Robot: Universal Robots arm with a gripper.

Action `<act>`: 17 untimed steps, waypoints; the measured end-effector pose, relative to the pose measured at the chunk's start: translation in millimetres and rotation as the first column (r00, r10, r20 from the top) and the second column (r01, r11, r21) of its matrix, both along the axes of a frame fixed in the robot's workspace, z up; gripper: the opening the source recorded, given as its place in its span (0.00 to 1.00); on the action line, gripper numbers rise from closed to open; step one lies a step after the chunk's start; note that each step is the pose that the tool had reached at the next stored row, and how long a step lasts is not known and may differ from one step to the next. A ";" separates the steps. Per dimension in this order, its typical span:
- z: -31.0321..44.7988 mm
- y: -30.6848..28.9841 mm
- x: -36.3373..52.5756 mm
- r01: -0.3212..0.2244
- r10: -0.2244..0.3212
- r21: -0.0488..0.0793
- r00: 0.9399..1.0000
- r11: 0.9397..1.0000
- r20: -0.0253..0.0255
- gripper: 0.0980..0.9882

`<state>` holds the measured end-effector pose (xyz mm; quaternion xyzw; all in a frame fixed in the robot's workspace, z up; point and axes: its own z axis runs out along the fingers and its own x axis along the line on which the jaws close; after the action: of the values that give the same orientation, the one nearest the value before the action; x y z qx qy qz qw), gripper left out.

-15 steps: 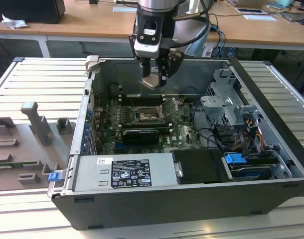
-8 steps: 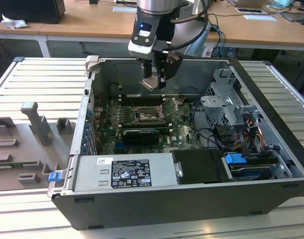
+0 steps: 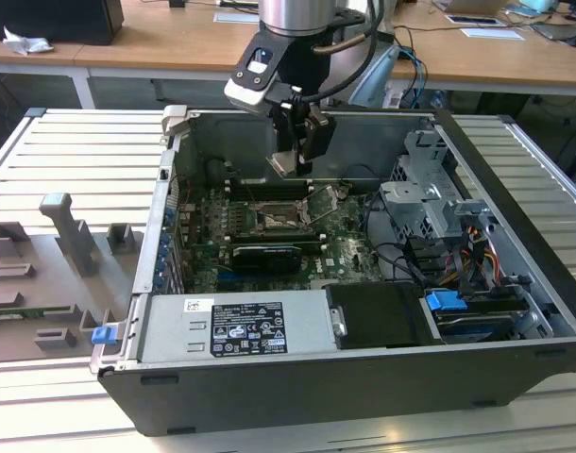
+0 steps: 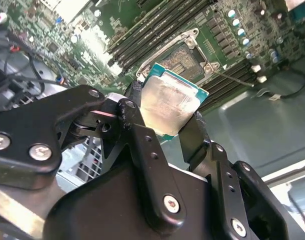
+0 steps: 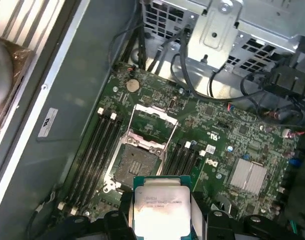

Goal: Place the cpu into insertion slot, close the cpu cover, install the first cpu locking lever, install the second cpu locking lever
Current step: 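Place the cpu into insertion slot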

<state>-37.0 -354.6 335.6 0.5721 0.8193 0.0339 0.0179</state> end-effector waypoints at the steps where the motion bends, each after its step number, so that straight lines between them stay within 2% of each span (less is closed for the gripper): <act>1: -1.0 0.0 0.0 0.020 -0.020 0.000 1.000 1.000 -0.001 0.50; 4: -4.3 0.0 -0.1 0.043 -0.043 0.000 0.999 0.999 -0.004 0.50; 17: -16.8 0.0 0.0 0.064 -0.064 -0.001 0.998 0.998 -0.007 0.50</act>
<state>-37.1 -354.6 318.8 0.5983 0.8005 0.0308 0.0164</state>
